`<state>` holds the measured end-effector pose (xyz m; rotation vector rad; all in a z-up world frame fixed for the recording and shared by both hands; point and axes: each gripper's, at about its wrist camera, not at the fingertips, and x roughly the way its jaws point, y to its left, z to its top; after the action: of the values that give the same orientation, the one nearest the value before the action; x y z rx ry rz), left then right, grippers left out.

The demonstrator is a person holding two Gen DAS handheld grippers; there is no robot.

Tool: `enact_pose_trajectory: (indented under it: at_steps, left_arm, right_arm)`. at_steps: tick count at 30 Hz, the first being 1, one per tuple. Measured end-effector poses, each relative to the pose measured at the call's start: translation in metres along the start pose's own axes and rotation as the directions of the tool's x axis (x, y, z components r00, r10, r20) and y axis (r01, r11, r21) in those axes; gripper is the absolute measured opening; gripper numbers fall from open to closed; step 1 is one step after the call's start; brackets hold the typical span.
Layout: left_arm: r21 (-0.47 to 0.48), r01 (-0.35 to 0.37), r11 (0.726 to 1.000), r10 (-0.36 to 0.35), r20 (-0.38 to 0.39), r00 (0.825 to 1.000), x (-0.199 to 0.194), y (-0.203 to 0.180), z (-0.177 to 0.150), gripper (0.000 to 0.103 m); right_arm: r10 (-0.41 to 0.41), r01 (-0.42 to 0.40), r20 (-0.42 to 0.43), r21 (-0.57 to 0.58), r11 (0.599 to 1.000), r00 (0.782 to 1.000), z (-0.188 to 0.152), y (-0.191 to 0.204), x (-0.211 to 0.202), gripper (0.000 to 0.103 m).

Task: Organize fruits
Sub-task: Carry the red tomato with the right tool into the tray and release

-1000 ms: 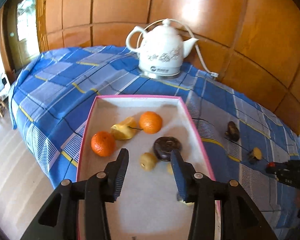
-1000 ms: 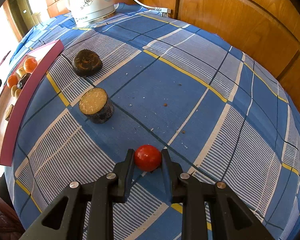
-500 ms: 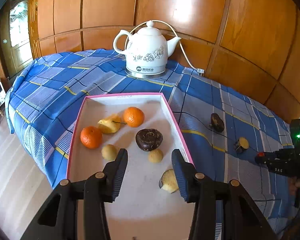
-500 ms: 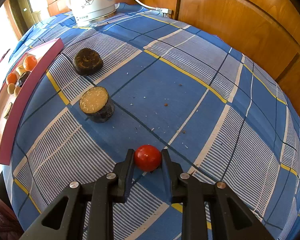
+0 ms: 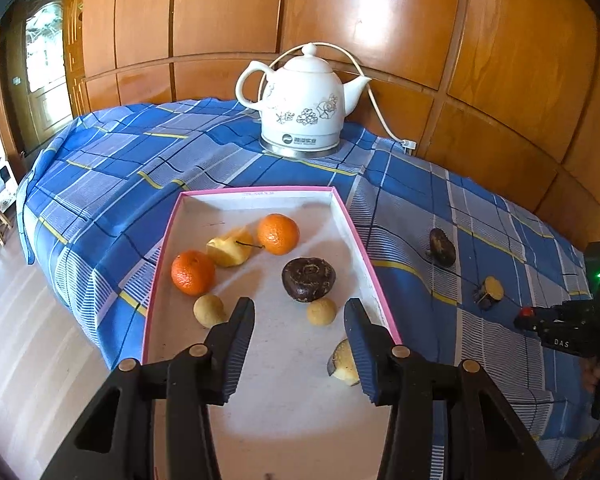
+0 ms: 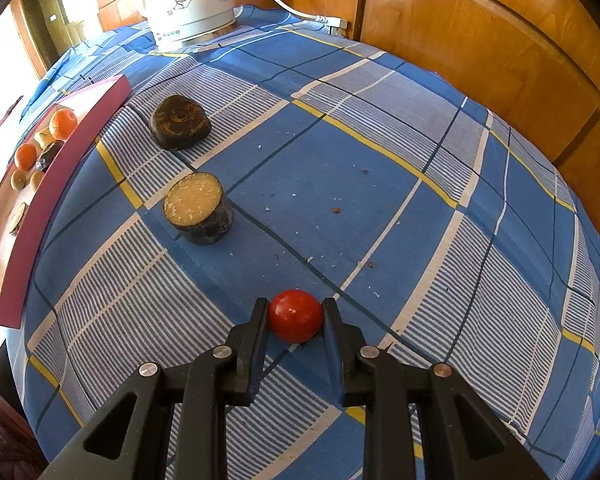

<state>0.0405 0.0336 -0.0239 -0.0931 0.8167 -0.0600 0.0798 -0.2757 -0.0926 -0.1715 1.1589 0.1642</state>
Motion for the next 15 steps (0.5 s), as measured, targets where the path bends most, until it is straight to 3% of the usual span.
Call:
enact_pose_trajectory:
  at_steps: [15]
  left_arm:
    - [-0.027,-0.030,0.999,0.030,0.002,1.000,-0.003,0.015,-0.005,0.052]
  right_arm:
    - [0.008,-0.008,0.007,0.002,1.000,1.000,-0.001,-0.001,-0.001,0.026]
